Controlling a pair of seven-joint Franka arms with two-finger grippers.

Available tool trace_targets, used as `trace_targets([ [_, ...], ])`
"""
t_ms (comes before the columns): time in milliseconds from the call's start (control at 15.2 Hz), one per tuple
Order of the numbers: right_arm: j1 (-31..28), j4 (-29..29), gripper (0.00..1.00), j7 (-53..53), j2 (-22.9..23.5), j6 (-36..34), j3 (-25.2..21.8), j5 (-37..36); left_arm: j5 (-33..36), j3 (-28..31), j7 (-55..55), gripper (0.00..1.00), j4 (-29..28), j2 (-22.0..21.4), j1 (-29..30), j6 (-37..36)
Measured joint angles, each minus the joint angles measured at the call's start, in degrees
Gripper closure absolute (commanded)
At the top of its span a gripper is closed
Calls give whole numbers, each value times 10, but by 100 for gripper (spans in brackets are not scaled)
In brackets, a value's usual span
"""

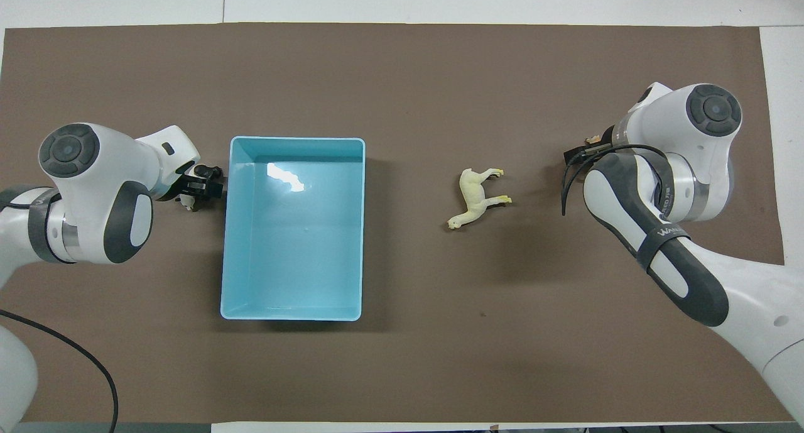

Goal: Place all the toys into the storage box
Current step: 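Grasp the panda with the left gripper while the right gripper grasps the tan toy, then drop the panda in the box while the right gripper carries the tan toy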

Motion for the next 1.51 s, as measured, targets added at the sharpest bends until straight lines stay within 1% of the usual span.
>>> trace_targets([
  [66,0,0,14,-3,0,0,0,0,0,0,-3,36,0,0,0,2],
  [131,0,0,30,-5,0,0,0,0,0,0,-10,53,0,1,0,3],
  [197,0,0,57,-6,0,0,0,-1,0,0,-21,69,0,1,0,3],
  [263,0,0,85,-6,0,0,0,-2,0,0,-32,78,0,1,0,4],
  [329,0,0,100,-6,0,0,0,-2,0,0,-45,87,0,1,-1,4],
  [394,0,0,100,-6,0,0,0,-3,0,0,-61,96,1,0,-1,4],
  [460,0,0,100,-6,0,0,0,-3,0,1,-77,100,1,0,-1,4],
  [592,0,0,100,-6,0,0,0,-3,0,1,-91,100,2,0,-1,2],
  [723,0,0,100,-6,-1,0,0,-3,0,1,-96,100,15,0,-1,-20],
  [854,0,0,100,-6,-1,0,0,-3,-1,1,-100,100,67,-1,-1,-91],
  [1117,0,9,100,-6,-1,-9,0,-3,-32,0,-124,95,200,-8,-1,-273],
  [1249,0,35,100,-6,-5,-44,0,-3,-43,-9,-177,95,231,-17,-8,-333],
  [1380,3,69,100,-6,-18,-93,0,-3,-46,-15,-259,94,222,-28,-48,-350],
  [1446,6,86,100,-6,-29,-120,0,-3,-46,-17,-296,91,204,-34,-76,-351],
  [1512,7,101,100,-6,-41,-146,0,-3,-46,-18,-324,85,182,-40,-103,-348],
])
